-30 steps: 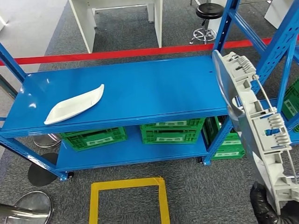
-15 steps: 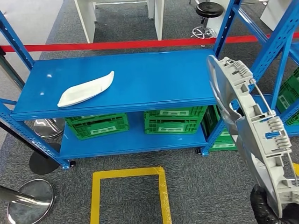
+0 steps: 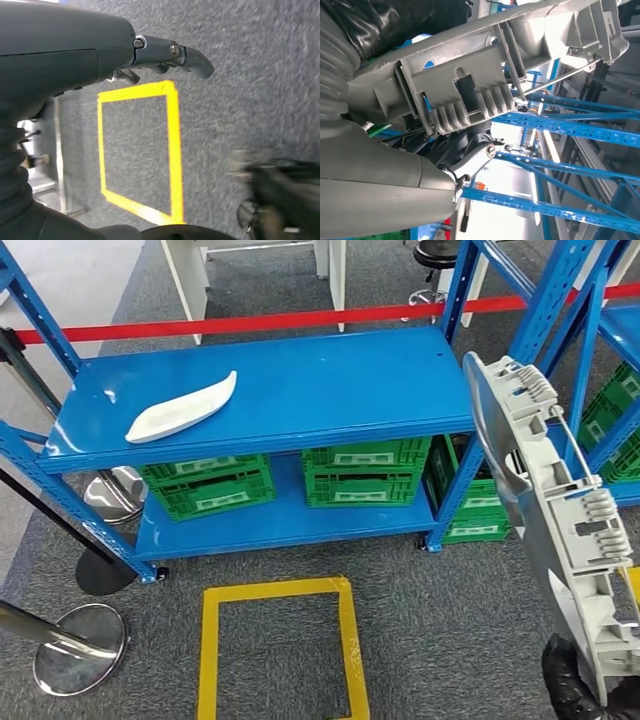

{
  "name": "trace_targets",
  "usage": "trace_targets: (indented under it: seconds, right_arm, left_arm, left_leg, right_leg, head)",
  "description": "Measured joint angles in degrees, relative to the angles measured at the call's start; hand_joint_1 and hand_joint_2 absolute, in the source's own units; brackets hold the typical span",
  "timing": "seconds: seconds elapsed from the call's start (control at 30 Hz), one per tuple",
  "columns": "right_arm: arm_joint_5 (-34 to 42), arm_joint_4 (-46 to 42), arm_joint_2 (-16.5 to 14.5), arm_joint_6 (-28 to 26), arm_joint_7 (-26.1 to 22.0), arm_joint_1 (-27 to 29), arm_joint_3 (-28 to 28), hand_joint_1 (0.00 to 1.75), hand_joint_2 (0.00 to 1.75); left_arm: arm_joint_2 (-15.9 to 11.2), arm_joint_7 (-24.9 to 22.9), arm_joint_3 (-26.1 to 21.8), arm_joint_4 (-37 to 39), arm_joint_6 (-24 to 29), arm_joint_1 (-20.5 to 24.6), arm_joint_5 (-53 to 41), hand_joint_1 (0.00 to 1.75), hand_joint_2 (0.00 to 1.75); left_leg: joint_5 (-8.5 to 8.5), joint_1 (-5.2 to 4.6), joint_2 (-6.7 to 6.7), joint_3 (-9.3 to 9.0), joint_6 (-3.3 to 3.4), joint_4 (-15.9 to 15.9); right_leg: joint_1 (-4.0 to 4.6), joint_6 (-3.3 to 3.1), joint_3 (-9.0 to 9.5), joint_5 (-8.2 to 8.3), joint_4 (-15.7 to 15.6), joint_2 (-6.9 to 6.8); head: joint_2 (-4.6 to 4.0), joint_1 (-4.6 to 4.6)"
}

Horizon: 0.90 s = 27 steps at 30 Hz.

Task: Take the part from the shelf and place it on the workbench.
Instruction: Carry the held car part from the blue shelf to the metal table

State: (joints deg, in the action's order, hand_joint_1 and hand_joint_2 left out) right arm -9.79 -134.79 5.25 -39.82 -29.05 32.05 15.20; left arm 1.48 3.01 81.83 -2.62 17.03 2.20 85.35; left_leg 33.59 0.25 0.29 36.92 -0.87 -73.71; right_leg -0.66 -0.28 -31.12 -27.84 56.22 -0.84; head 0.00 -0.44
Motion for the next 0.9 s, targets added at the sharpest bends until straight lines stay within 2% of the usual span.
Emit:
trace_targets:
  seconds: [0.03, 0.07, 0.1, 0.13, 0.17, 0.2, 0.27, 0.3, 0.33, 0.4, 0.43, 0.47, 0.5, 0.53, 0.57, 0.6, 0.63, 0.67, 0.7, 0.77, 0.8, 0.83, 0.9]
  right_arm:
    - [0.0, 0.0, 0.0, 0.0, -0.1, 0.4, -0.1, 1.75, 1.75]
    - [0.0, 0.0, 0.0, 0.0, -0.1, 0.7, -0.3, 1.75, 1.75]
    - [0.0, 0.0, 0.0, 0.0, -0.2, 1.1, -0.4, 1.75, 1.75]
    - [0.0, 0.0, 0.0, 0.0, -0.2, 1.3, -0.5, 1.75, 1.75]
    - [0.0, 0.0, 0.0, 0.0, -0.2, 1.4, -0.5, 1.75, 1.75]
    - [0.1, 0.0, 0.0, 0.0, -0.2, 1.5, -0.6, 1.75, 1.75]
    - [0.4, -0.1, 0.0, 0.0, 0.1, 1.6, -0.8, 1.75, 1.75]
    - [0.5, -0.2, 0.0, 0.1, 0.4, 1.6, -0.9, 1.75, 1.75]
    - [0.5, -0.2, 0.0, 0.2, 0.5, 1.6, -1.1, 1.75, 1.75]
    - [0.4, -0.2, 0.0, 0.4, 0.6, 1.4, -1.4, 1.75, 1.75]
    - [0.3, -0.2, 0.0, 0.5, 0.6, 1.3, -1.5, 1.75, 1.75]
    - [0.1, -0.2, 0.0, 0.6, 0.7, 1.1, -1.5, 1.75, 1.75]
    - [-0.1, -0.2, 0.0, 0.8, 0.9, 0.9, -1.5, 1.75, 1.75]
    - [-0.5, -0.1, 0.0, 1.0, 1.2, 0.7, -1.5, 1.75, 1.75]
    - [-1.1, -0.1, 0.0, 1.2, 1.7, 0.4, -1.5, 1.75, 1.75]
    - [-1.9, 0.1, 0.0, 1.3, 2.2, 0.0, -1.5, 1.75, 1.75]
    - [-2.7, 0.2, 0.0, 1.4, 2.7, -0.4, -1.4, 1.75, 1.75]
    - [-3.5, 0.4, 0.1, 1.3, 3.1, -0.7, -1.4, 1.75, 1.75]
    - [-4.0, 0.6, 0.2, 1.2, 3.3, -0.9, -1.3, 1.75, 1.75]
    - [-4.5, 0.7, 0.4, 0.9, 3.6, -1.0, -1.2, 1.75, 1.75]
    - [-4.6, 0.8, 0.5, 0.8, 3.7, -1.1, -1.2, 1.75, 1.75]
    - [-4.7, 0.8, 0.6, 0.7, 3.7, -1.1, -1.1, 1.75, 1.75]
    - [-4.8, 0.8, 0.7, 0.4, 3.8, -1.2, -1.0, 1.75, 1.75]
  left_arm:
    - [0.0, 1.6, -0.5, 0.1, 0.1, 0.0, 0.0, 0.00, 1.75]
    - [0.0, 2.9, -0.9, 0.2, 0.1, 0.0, 0.0, 0.00, 1.75]
    - [0.0, 3.8, -1.2, 0.3, 0.1, 0.0, 0.0, 0.00, 1.75]
    - [0.0, 4.1, -1.5, 0.5, 0.1, 0.0, 0.0, 0.00, 1.75]
    - [0.0, 3.6, -1.7, 0.5, 0.1, 0.0, 0.0, 0.00, 1.75]
    - [0.0, 2.6, -1.8, 0.6, 0.1, 0.0, 0.0, 0.00, 1.75]
    - [0.1, -0.5, -1.9, 0.7, 0.1, -0.1, 0.0, 0.00, 1.75]
    - [0.2, -2.3, -1.9, 0.7, 0.2, -0.2, 0.0, 0.00, 1.75]
    - [0.3, -3.7, -1.9, 0.8, 0.3, -0.3, 0.0, 0.00, 1.75]
    - [0.4, -4.8, -1.9, 0.9, 0.3, -0.6, 0.0, 0.00, 1.75]
    - [0.5, -4.6, -1.9, 0.9, 0.2, -0.6, 0.0, 0.00, 1.75]
    - [0.6, -4.3, -1.9, 0.9, 0.1, -0.6, 0.0, 0.00, 1.75]
    - [0.6, -4.1, -1.9, 0.9, 0.1, -0.5, 0.0, 0.00, 1.75]
    - [0.6, -4.0, -1.9, 0.9, 0.0, -0.5, -0.1, 0.00, 1.75]
    - [0.7, -4.0, -1.9, 0.9, 0.0, -0.4, -0.1, 0.00, 1.75]
    - [0.7, -4.0, -1.9, 0.9, 0.0, -0.3, -0.2, 0.00, 1.75]
    - [0.7, -3.9, -1.8, 0.9, 0.1, -0.2, -0.2, 0.00, 1.75]
    - [0.6, -3.5, -1.7, 0.9, 0.2, -0.1, -0.3, 0.00, 1.75]
    - [0.6, -2.6, -1.7, 0.9, 0.3, -0.1, -0.3, 0.00, 1.75]
    - [0.4, 0.0, -1.5, 0.9, 0.4, -0.1, -0.4, 0.00, 1.75]
    - [0.3, 1.4, -1.5, 0.9, 0.3, -0.2, -0.3, 0.00, 1.75]
    - [0.2, 2.6, -1.5, 0.9, 0.1, -0.2, -0.3, 0.00, 1.75]
    - [0.1, 4.7, -1.5, 0.9, -0.2, -0.1, -0.3, 0.00, 1.75]
  left_leg:
    - [-1.92, 0.05, -0.02, -2.07, 0.08, 2.0]
    - [-3.34, 0.08, -0.06, -4.90, 0.26, 5.8]
    - [-3.62, 0.03, -0.11, -8.01, 0.52, 10.4]
    - [-3.14, -0.05, -0.15, -10.62, 0.81, 14.6]
    - [-2.31, -0.18, -0.18, -12.20, 1.07, 17.5]
    - [-1.69, -0.34, -0.19, -12.79, 1.31, 19.0]
    - [-2.05, -0.39, -0.24, -12.27, 2.03, 19.6]
    - [-2.50, -0.34, -0.29, -11.89, 2.50, 19.7]
    - [-3.02, -0.29, -0.35, -11.48, 2.95, 19.9]
    - [-3.94, -0.46, -0.57, -10.37, 3.43, 19.8]
    - [-4.36, -0.61, -0.78, -9.74, 3.48, 19.6]
    - [-4.74, -0.73, -1.10, -9.10, 3.47, 19.4]
    - [-5.02, -0.80, -1.53, -8.51, 3.41, 19.0]
    - [-5.20, -0.84, -2.01, -7.98, 3.34, 18.6]
    - [-5.31, -0.85, -2.54, -7.52, 3.24, 18.2]
    - [-5.40, -0.91, -3.02, -7.01, 3.07, 17.7]
    - [-5.52, -0.94, -3.51, -6.48, 2.85, 17.2]
    - [-5.71, -0.93, -4.00, -5.96, 2.55, 16.8]
    - [-5.97, -0.89, -4.54, -5.49, 2.20, 16.5]
    - [-6.30, -0.76, -5.50, -4.86, 1.59, 16.2]
    - [-5.80, -0.80, -5.07, -4.42, 1.31, 15.5]
    - [-4.59, -0.82, -4.15, -3.58, 1.00, 13.8]
    - [-0.53, -0.61, -1.76, -0.58, 0.33, 7.0]
  right_leg:
    - [-0.01, 0.13, -0.91, 0.50, 0.3, 0.01]
    - [-0.01, 0.28, -1.70, 0.94, 0.6, 0.03]
    - [0.04, 0.51, -2.29, 1.32, 0.9, 0.05]
    - [0.08, 0.79, -2.66, 1.70, 1.1, 0.05]
    - [0.08, 1.11, -2.93, 2.11, 1.1, 0.04]
    - [0.05, 1.49, -3.12, 2.53, 1.1, -0.02]
    - [-0.12, 2.24, -3.65, 2.83, 1.3, -0.11]
    - [-0.18, 2.52, -4.19, 1.95, 2.1, -0.03]
    - [-0.21, 2.70, -5.07, 0.29, 4.1, 0.13]
    - [-0.24, 2.87, -7.67, -4.53, 11.5, 0.46]
    - [-0.23, 2.91, -8.65, -6.33, 15.1, 0.54]
    - [-0.21, 2.90, -8.83, -7.19, 17.2, 0.59]
    - [-0.19, 2.82, -7.80, -6.96, 16.9, 0.68]
    - [-0.16, 2.67, -5.59, -5.84, 14.3, 0.94]
    - [-0.17, 2.46, -2.66, -4.45, 10.1, 1.64]
    - [-0.23, 2.31, 0.05, -3.67, 5.9, 3.10]
    - [-0.28, 2.16, 1.97, -3.18, 2.8, 4.16]
    - [-0.28, 2.02, 2.92, -3.14, 1.2, 4.92]
    - [-0.23, 1.91, 3.04, -3.31, 0.9, 5.05]
    - [-0.25, 1.34, 2.83, -2.80, 0.9, 3.46]
    - [-0.37, 0.98, 2.75, -2.57, 0.8, 2.65]
    - [-0.51, 0.63, 2.61, -2.35, 0.7, 1.80]
    - [-0.57, 0.23, 2.14, -2.09, 0.6, 0.12]
  head:
    - [0.00, 0.00]
    - [0.00, -0.01]
    - [0.00, 0.01]
    - [0.00, 0.04]
    - [0.00, 0.03]
    - [0.00, 0.06]
    - [0.00, 0.08]
    - [0.00, 0.19]
    - [0.00, 0.32]
    - [0.00, 0.58]
    - [0.00, 0.62]
    - [0.00, 0.61]
    - [0.00, 0.61]
    - [0.00, 0.61]
    - [0.00, 0.62]
    - [0.00, 0.62]
    - [0.00, 0.60]
    - [0.00, 0.56]
    - [0.00, 0.54]
    - [0.00, 0.54]
    - [0.00, 0.45]
    - [0.00, 0.20]
    - [0.00, -0.29]
